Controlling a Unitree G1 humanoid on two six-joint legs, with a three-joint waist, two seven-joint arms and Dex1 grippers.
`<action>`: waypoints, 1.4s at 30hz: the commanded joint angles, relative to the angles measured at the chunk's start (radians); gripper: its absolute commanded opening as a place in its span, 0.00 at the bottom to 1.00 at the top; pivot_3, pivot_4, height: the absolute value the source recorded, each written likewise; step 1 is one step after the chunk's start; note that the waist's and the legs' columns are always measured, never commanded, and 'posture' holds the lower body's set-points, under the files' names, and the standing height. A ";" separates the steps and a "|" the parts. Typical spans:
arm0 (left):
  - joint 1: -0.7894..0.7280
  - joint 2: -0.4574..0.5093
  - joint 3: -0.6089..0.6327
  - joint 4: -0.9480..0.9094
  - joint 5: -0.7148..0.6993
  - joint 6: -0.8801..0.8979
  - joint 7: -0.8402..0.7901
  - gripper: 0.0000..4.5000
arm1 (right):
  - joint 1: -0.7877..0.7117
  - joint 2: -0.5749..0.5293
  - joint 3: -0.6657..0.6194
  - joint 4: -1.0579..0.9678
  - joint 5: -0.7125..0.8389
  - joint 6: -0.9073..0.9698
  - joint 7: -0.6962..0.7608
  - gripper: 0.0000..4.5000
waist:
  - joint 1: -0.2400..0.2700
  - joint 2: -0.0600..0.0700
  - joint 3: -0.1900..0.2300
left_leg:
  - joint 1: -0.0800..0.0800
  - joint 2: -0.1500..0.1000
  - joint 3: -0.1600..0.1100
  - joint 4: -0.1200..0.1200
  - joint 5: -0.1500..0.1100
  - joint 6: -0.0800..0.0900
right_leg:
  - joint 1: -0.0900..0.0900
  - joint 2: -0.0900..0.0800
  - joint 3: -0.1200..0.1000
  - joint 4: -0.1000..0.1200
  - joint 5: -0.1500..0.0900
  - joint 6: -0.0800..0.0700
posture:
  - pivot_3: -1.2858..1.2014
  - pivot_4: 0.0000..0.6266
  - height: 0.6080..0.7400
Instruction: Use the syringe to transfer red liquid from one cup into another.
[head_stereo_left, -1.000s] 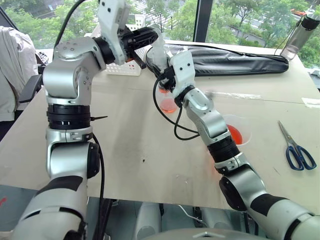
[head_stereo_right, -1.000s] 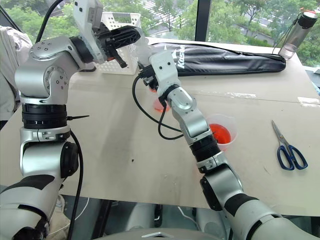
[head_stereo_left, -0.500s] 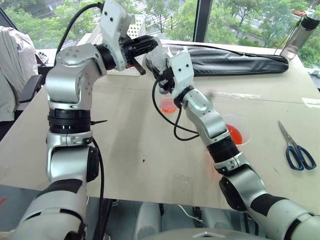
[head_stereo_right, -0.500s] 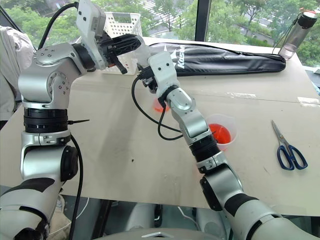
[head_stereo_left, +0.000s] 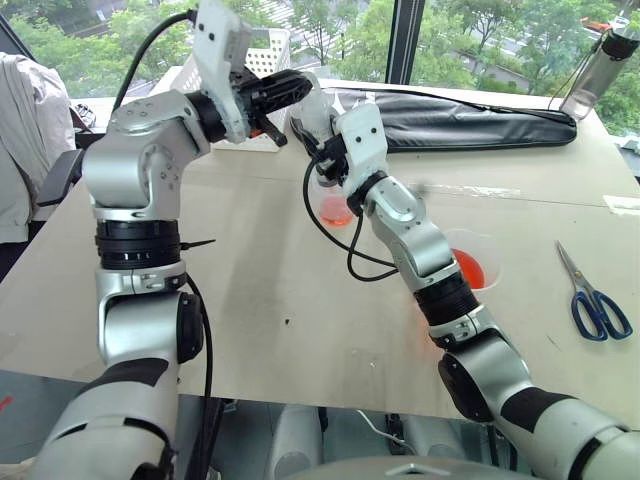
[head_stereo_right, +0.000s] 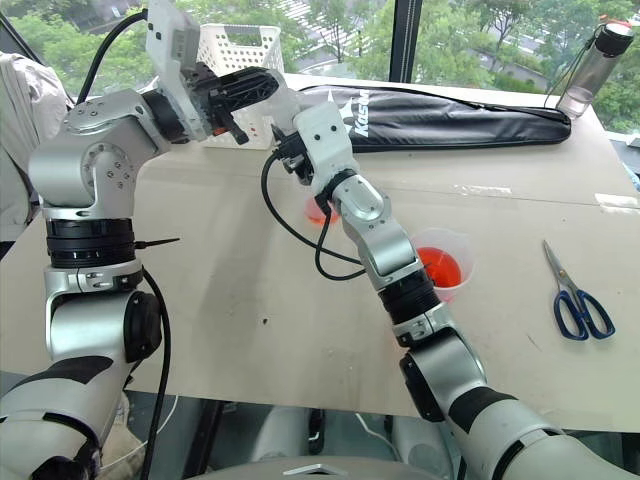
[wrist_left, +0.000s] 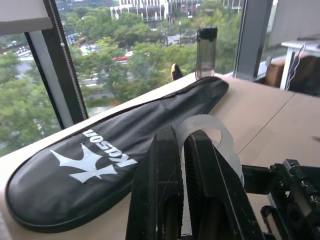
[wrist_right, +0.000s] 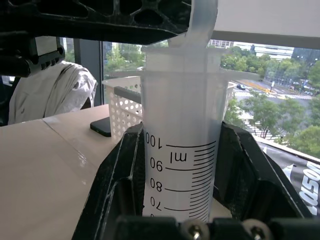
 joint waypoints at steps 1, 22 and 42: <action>0.016 -0.005 -0.005 -0.045 -0.065 0.038 -0.032 0.38 | -0.065 0.043 0.004 -0.082 -0.007 -0.044 0.000 0.33 | 0.000 0.000 0.000 | 0.000 0.000 0.000 0.000 0.000 0.000 | 0.000 0.000 0.000 0.000 0.000 0.000 | 0.52 0.24 0.88; 0.117 0.051 0.053 -0.119 -0.168 0.124 0.073 1.00 | -0.045 0.030 0.028 -0.078 -0.048 -0.073 0.008 0.33 | 0.002 0.000 0.000 | 0.001 0.000 0.000 0.001 0.000 0.000 | 0.000 0.000 0.000 0.000 0.000 0.000 | 0.52 0.24 0.88; 0.098 0.032 0.004 -0.038 -0.124 0.009 0.044 0.39 | -0.026 0.017 0.035 -0.106 -0.069 -0.053 0.068 0.33 | -0.001 0.000 0.000 | 0.001 0.000 0.000 0.000 0.000 0.000 | 0.000 0.000 0.000 0.000 0.000 0.000 | 0.52 0.24 0.88</action>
